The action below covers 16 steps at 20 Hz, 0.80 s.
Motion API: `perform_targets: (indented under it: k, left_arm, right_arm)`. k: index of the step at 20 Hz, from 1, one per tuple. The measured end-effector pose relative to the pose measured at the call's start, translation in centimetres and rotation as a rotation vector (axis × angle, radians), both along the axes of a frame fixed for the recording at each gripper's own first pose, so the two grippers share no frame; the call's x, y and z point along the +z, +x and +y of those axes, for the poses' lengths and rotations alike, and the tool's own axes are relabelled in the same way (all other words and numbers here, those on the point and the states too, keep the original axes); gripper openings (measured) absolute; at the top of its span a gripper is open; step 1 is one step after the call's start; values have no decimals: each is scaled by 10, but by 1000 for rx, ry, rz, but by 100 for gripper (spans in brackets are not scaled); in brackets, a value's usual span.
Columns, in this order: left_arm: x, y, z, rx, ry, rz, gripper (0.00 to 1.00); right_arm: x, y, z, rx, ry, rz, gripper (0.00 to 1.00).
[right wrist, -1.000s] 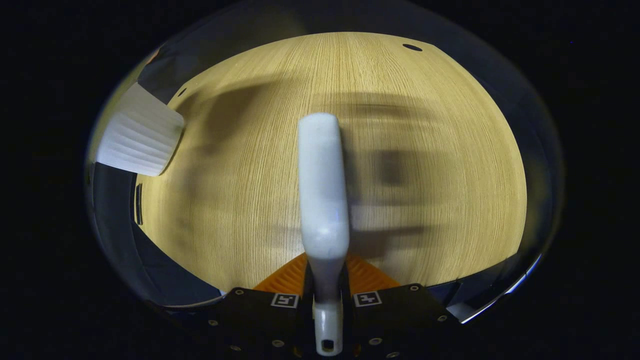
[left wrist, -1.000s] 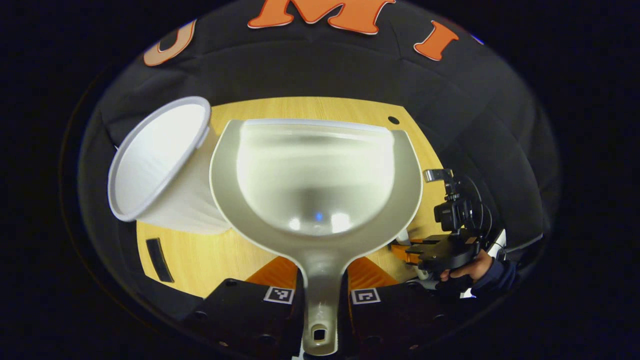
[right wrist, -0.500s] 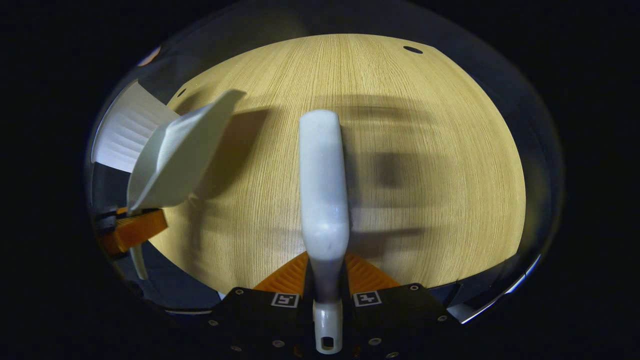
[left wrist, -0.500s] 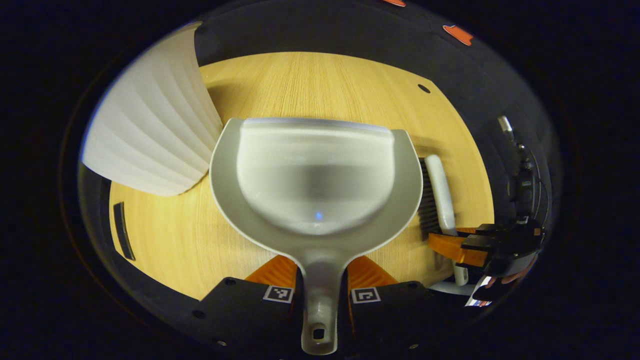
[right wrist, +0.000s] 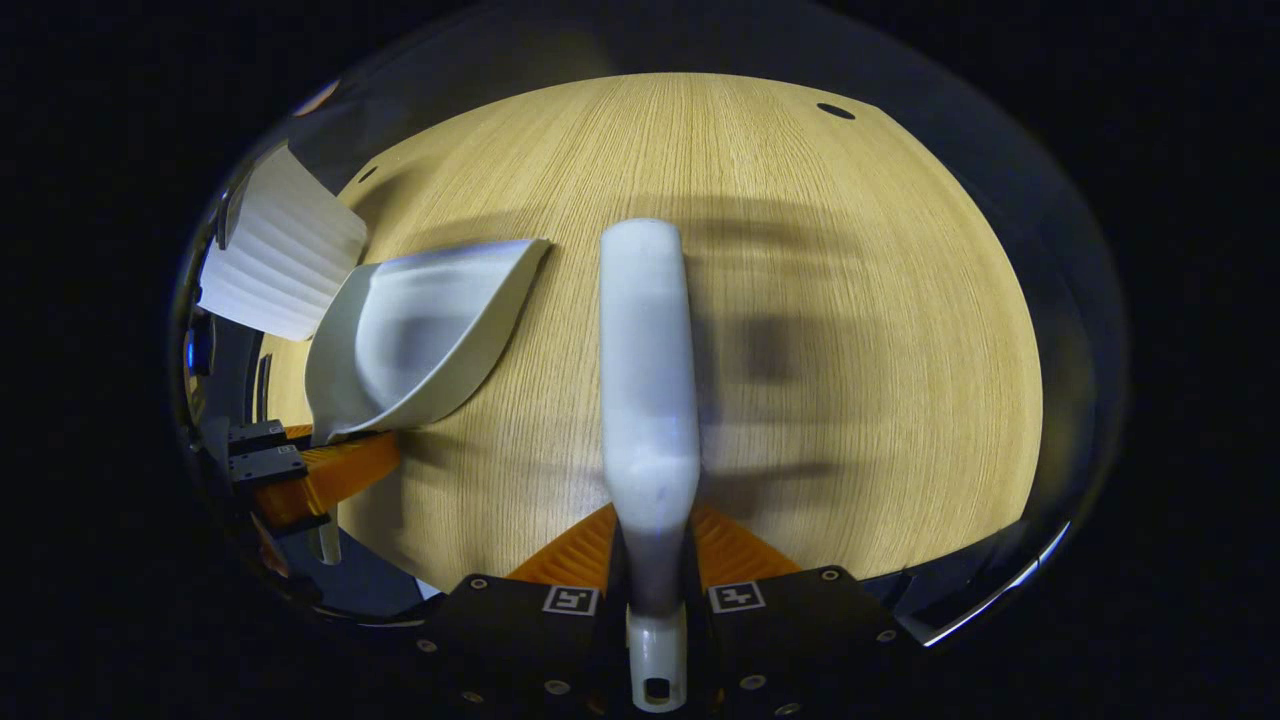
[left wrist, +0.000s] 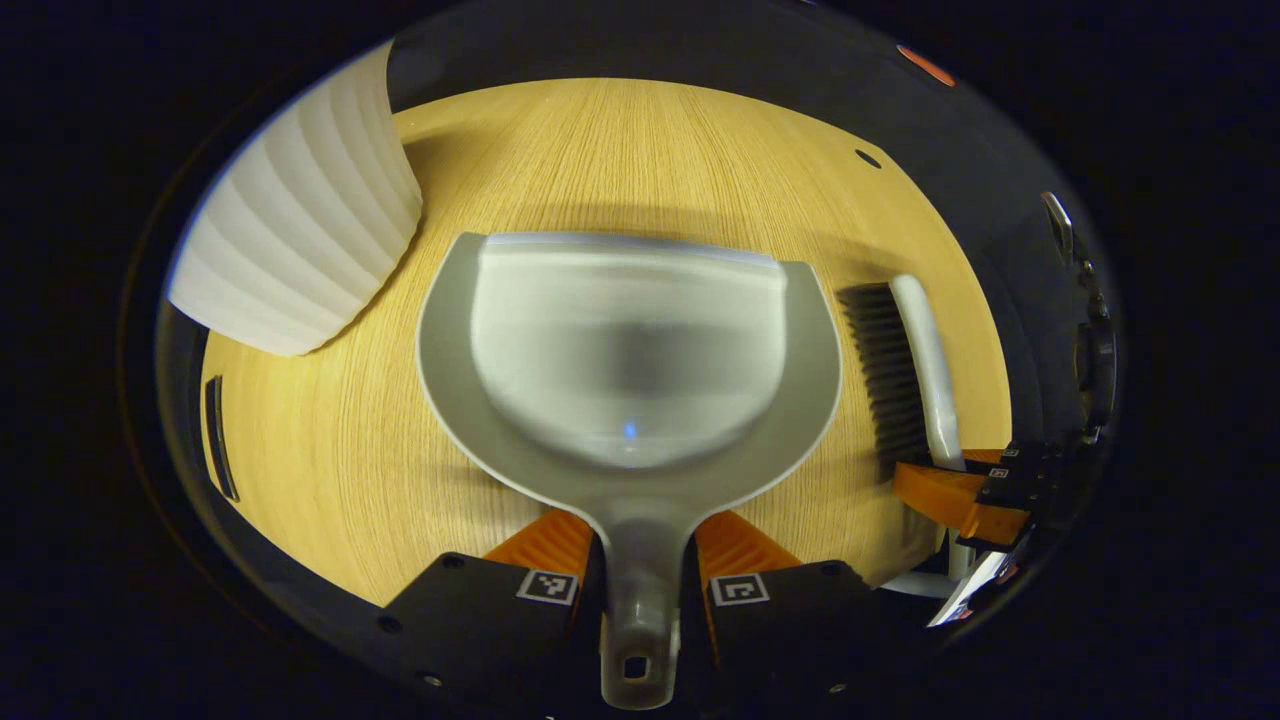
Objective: Pick up the small broom and dustpan from the desktop, sweep the trash into the dustpan with the broom, and then empty the trash into the garbage bin.
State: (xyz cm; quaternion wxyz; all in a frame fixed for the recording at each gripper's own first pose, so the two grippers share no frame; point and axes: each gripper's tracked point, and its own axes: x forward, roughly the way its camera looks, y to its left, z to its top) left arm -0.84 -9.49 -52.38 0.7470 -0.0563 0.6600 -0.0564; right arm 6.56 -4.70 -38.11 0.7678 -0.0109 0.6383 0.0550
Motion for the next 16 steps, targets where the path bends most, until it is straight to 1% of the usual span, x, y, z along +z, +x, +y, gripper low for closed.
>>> perform_targets:
  k: [2,3,5,6,7,8,9,10,11,12,13,15,16]
  left_arm:
    - [-3,1,-5,-5,4,-7,37]
    - [-2,2,-11,-10,-7,-11,39]
    - [0,4,-17,-16,-12,-21,51]
    - [2,6,-19,-15,-12,-29,60]
    - [11,2,-17,-12,-17,-41,63]
    - [22,7,-17,-9,-20,-60,72]
    - [33,9,-20,-3,-27,-82,78]
    - [48,11,-17,5,-21,-102,89]
    - [62,16,-17,15,-22,-144,89]
    - [77,23,-16,22,-19,-183,90]
    - [94,32,-15,24,-11,-234,90]
    - [137,57,-7,23,27,-371,90]
    - [163,70,-2,24,57,-453,90]
  right_arm:
    - [0,-1,0,7,5,-2,29]
    - [1,0,0,9,9,-6,33]
    - [3,1,2,3,15,-18,37]
    - [9,1,3,-9,20,-30,51]
    - [14,4,6,-18,41,-57,27]
    - [20,7,8,-24,59,-86,40]
    - [30,11,9,-31,79,-117,27]
    - [40,11,9,-40,96,-144,41]
    - [50,15,10,-49,104,-170,39]
    - [59,21,8,-60,103,-203,55]
    - [71,28,8,-70,104,-245,67]
    - [101,45,5,-96,110,-345,82]
    - [119,56,6,-111,115,-408,85]
